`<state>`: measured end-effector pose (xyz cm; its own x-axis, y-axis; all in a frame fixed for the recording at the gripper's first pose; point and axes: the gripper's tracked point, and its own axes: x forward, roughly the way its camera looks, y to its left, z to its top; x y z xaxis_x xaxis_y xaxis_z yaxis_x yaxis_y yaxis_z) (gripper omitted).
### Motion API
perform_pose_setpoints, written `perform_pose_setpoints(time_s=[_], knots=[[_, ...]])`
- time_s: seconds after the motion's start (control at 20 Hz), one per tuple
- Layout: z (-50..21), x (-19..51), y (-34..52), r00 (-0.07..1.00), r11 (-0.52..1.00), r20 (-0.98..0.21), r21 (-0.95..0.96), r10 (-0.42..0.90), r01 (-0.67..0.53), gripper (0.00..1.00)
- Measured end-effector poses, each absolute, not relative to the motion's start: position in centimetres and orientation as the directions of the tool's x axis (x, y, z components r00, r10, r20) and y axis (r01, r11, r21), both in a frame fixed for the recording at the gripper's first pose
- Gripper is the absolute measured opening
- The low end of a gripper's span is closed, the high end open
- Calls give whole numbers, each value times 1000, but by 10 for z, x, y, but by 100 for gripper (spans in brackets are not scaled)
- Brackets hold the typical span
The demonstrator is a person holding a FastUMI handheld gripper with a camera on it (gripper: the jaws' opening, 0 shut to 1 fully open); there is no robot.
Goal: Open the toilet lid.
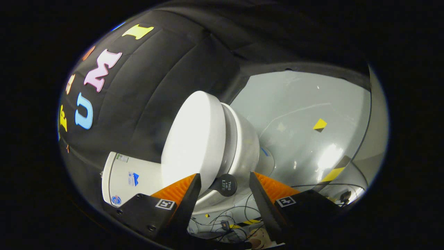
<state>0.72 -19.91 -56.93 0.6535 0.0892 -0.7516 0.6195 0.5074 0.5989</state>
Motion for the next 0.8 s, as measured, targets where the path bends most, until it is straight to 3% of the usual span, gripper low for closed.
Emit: perform_pose_setpoints(time_s=[0.15,0.25,0.3,0.45,0.65,0.75,0.8], knots=[[-585,10,-197,679,416,-725,656,114,630,81],[-593,12,-195,694,349,-706,691,139,633,70],[-598,12,-193,698,318,-700,703,153,636,58],[-599,20,-182,734,236,-654,754,183,613,57],[-596,15,-188,741,211,-642,766,196,607,28],[-602,21,-181,745,204,-637,770,198,605,17],[-597,21,-186,761,196,-620,783,189,590,17]])
